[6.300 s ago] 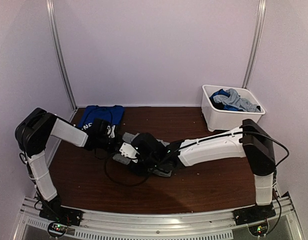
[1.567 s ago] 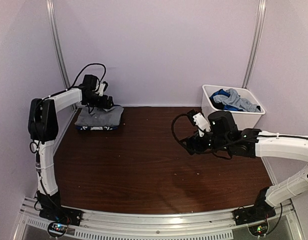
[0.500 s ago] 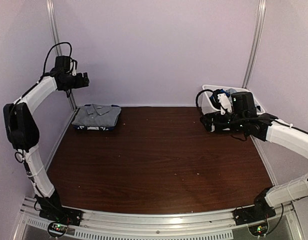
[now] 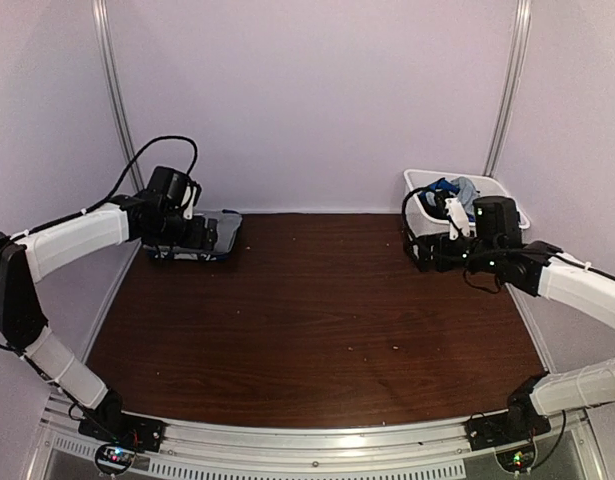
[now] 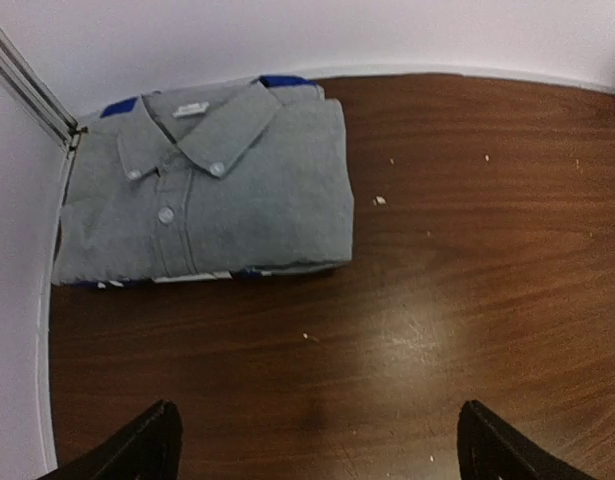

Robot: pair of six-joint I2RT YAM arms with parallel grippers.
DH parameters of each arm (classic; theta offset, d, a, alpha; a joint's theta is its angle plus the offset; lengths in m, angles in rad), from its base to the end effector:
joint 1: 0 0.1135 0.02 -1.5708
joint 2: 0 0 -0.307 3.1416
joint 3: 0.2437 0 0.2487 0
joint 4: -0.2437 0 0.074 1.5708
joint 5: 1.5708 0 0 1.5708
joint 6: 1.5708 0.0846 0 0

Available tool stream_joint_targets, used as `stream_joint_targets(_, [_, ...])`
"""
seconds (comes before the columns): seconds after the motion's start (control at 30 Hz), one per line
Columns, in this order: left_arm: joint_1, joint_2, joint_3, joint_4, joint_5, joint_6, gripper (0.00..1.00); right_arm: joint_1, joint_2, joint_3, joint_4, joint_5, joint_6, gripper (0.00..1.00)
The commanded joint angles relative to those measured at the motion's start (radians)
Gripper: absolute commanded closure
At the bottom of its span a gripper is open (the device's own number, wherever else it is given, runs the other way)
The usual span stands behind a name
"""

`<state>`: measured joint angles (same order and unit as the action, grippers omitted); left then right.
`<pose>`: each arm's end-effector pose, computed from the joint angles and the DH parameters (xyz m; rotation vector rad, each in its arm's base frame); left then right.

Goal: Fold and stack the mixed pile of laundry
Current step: Reset both arms

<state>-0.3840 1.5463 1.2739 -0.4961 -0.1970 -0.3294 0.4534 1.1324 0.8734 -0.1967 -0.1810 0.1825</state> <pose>0.3529 -0.1247 0.3042 -0.0339 2.3240 -0.1289 0.2446 0.1361 0.3185 -0.3946 2.0302 0.5805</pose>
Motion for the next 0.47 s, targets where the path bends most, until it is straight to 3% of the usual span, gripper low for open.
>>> stream_joint_targets(0.0, [-0.054,-0.099,-0.186,0.142,-0.034,-0.071,0.02,-0.007,-0.027,-0.145,0.094,-0.065,0.077,0.0])
stream_joint_targets(0.23, [-0.085,-0.156,-0.401,0.27,-0.026,-0.12,0.02,-0.007,-0.025,-0.298,0.234,-0.086,0.143,0.0])
stream_joint_targets(0.43, [-0.085,-0.184,-0.452,0.314,-0.033,-0.123,0.02,-0.008,-0.01,-0.316,0.263,-0.1,0.15,0.0])
